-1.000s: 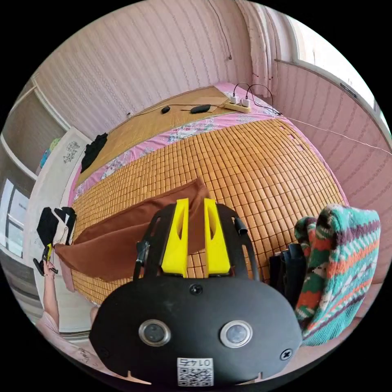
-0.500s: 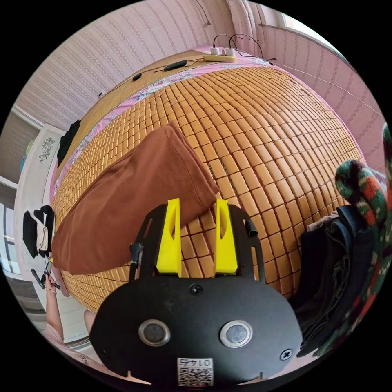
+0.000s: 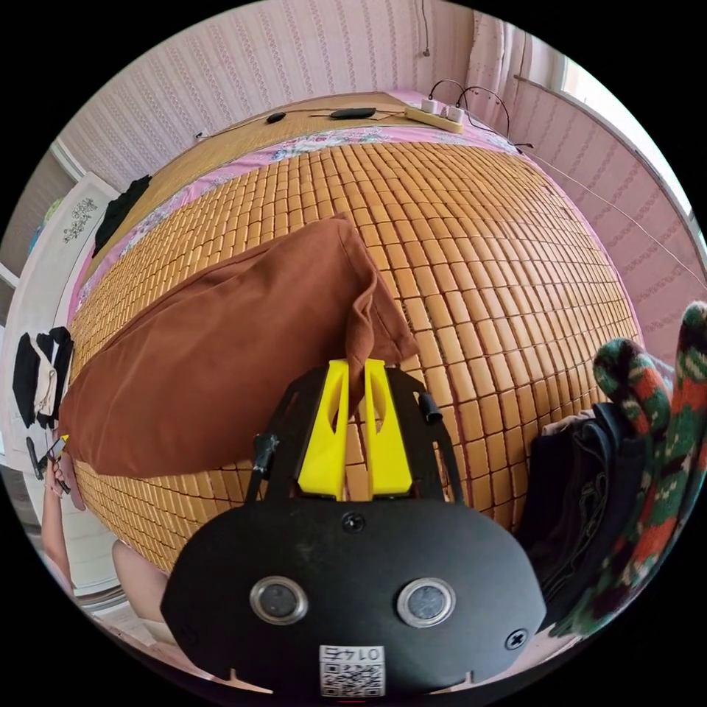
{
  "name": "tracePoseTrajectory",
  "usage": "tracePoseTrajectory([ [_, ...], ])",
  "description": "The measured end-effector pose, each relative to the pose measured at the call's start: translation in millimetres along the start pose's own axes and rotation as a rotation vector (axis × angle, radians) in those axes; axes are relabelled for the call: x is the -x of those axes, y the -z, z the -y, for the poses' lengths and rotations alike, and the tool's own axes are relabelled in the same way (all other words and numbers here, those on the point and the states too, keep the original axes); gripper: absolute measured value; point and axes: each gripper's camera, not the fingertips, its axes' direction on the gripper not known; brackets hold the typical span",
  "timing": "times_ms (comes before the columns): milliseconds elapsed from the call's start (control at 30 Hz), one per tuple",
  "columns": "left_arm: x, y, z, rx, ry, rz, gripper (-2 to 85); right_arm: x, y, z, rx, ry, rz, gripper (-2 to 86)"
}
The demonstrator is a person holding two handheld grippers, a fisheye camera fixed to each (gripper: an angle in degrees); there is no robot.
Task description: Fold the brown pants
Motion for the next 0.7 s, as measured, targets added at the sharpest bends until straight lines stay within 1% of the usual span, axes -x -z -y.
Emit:
tracePoseTrajectory([
  [100,-23.0,-5.7,0.0,0.035,-0.106,0.090,9.2,-5.8,16.8,-14.0,-0.018,-0.043,0.029,2.5],
  [167,-28.7,-2.8,-8.2,0.034,-0.142,0.107,8.8,-10.8,32.1,-34.9,-0.020,-0.010,0.039,2.5],
  [267,-18.0,3.6,-36.0,0.049,-0.131,0.047,8.8,-20.7,58.8,-75.7,-0.018,0.013,0.084,2.6],
  [400,-13.1,1.5,-98.6,0.097,-0.170,0.121,9.8,-29.8,92.0,-147.1,0.021,0.038,0.116,3.0],
  [467,-5.2,-5.4,-122.5,0.123,-0.126,0.096,10.3,-34.5,97.7,-194.7,0.042,0.024,0.146,3.7],
  [500,0.4,-7.3,-135.3,0.123,-0.083,0.077,10.7,-35.1,96.4,-203.9,0.049,0.028,0.150,4.0],
  [567,7.1,-7.2,-152.2,0.097,-0.027,0.044,11.3,-35.0,86.5,-228.6,0.119,0.037,0.080,5.6],
  [633,8.6,-7.1,-164.0,0.094,-0.008,0.046,11.7,-31.2,85.9,-239.9,0.135,0.050,0.011,6.9],
  [700,0.2,2.0,-170.8,0.079,-0.035,0.110,11.6,-28.3,90.8,-244.9,0.142,0.055,-0.048,9.4],
])
